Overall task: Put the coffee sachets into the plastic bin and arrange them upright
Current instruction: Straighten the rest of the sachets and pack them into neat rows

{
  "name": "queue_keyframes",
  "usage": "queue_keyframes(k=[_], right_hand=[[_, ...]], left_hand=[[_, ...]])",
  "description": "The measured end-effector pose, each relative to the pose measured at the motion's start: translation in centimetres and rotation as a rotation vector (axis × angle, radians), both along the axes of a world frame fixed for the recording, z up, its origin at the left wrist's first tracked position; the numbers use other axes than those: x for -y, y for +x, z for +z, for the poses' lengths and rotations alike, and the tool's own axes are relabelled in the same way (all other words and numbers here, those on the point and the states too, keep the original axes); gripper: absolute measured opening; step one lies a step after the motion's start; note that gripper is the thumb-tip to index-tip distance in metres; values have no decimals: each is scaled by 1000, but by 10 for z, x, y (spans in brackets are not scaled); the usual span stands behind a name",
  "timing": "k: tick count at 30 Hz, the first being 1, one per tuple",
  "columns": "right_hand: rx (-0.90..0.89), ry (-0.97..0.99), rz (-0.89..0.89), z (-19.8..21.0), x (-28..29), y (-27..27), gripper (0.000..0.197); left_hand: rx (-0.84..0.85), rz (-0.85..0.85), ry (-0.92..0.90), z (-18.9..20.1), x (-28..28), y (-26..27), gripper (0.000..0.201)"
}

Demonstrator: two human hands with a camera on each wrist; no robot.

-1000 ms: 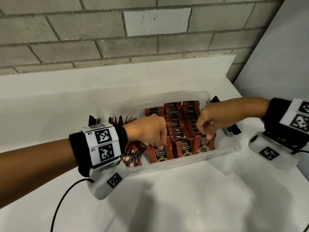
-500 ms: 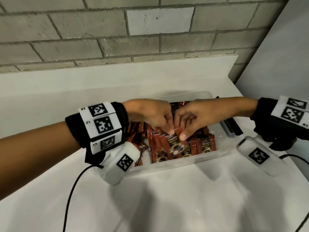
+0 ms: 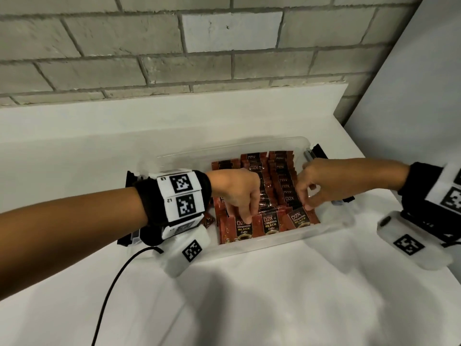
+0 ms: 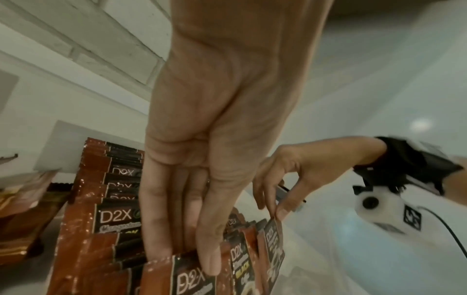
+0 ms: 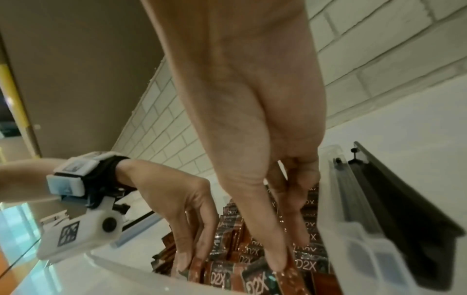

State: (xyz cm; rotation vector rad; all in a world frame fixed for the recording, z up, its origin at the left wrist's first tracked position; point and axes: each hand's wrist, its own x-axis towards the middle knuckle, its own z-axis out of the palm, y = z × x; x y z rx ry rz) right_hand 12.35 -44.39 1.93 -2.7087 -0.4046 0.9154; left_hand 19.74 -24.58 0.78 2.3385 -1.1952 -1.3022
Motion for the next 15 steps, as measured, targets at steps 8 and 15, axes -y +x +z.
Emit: queue_keyframes(k=[8, 15], right_hand=[[200, -318, 211, -19, 4, 7, 10], [182, -305, 160, -11, -2, 11, 30]], left_hand=[[137, 47, -42, -3, -8, -2, 22], [241, 21, -54, -3, -10, 0, 21]])
